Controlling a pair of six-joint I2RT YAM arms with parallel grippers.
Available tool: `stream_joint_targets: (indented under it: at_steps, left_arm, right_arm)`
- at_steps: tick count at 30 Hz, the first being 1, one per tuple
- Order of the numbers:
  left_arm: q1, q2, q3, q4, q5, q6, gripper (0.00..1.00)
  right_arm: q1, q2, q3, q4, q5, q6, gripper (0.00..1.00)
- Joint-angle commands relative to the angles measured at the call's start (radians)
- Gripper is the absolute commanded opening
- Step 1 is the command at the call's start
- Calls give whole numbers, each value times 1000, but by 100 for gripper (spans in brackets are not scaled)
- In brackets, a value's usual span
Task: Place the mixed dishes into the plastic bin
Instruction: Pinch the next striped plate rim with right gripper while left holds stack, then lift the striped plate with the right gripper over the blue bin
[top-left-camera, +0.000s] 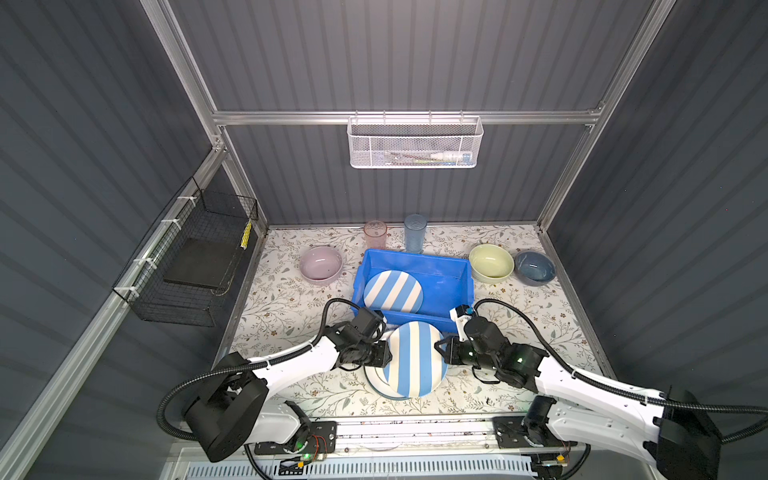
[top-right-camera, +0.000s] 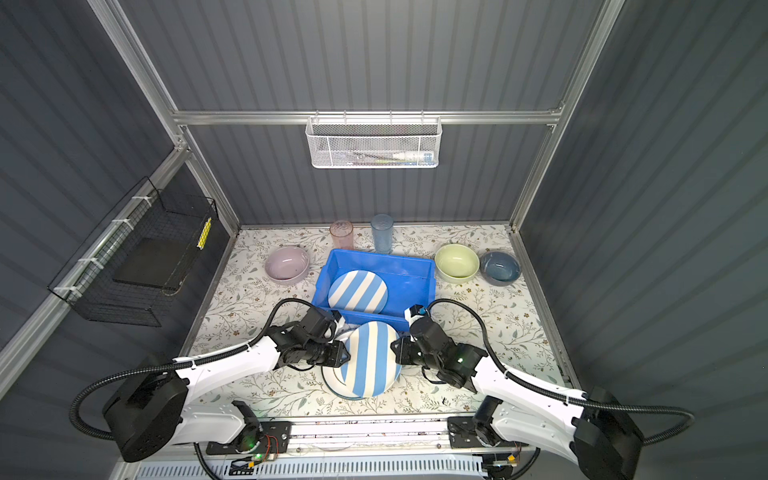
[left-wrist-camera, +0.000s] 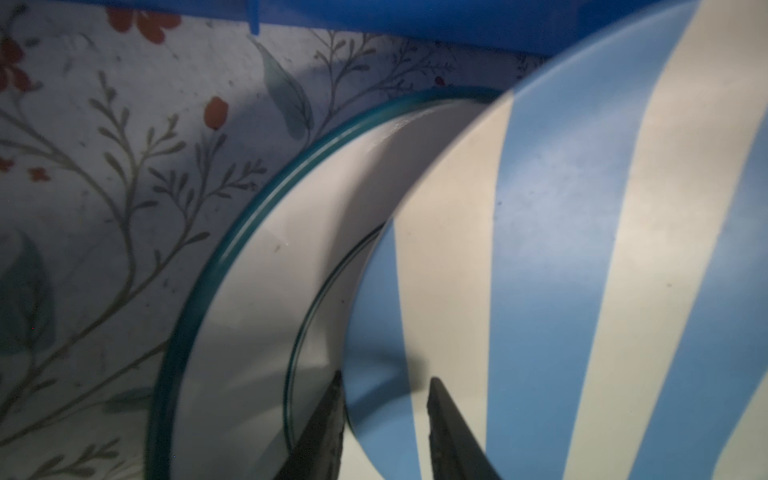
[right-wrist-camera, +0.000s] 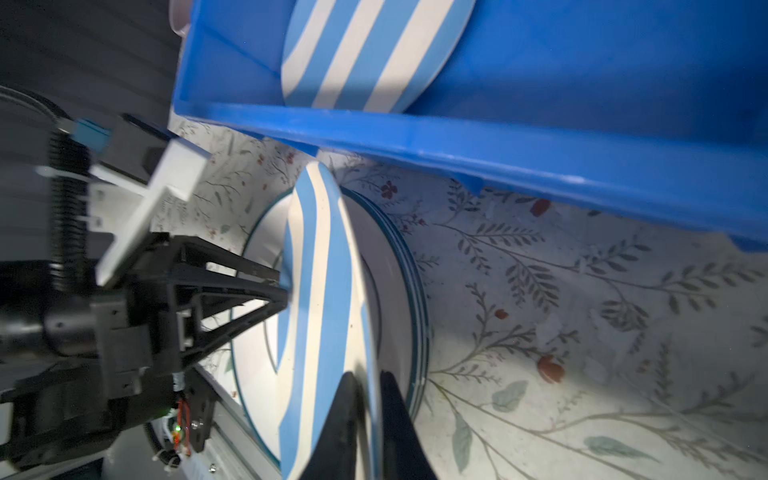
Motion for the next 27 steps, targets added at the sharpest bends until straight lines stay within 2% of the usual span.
stream_joint_targets:
  at_steps: [1, 8, 14, 20, 24, 27]
  left_arm:
    - [-9, -21, 2, -49, -4, -13, 37]
    - [-9, -106, 31, -139, -93, -24, 46]
    - [-9, -150, 109, -216, -154, -11, 49]
    - [-1, -140, 213, -322, -274, 48, 57]
    - [55, -126, 284, -361, -277, 91, 59]
    - [142, -120, 336, -373, -228, 128, 59]
  right_arm:
    - [4, -14, 7, -54, 14, -5, 9]
    - [4, -80, 21, -102, 19, -29, 0]
    - [-1, -127, 53, -160, 41, -58, 0]
    - [-7, -157, 131, -227, 83, -117, 0]
    - [-22, -158, 201, -244, 99, -158, 0]
    - [-34, -153, 243, -245, 124, -180, 0]
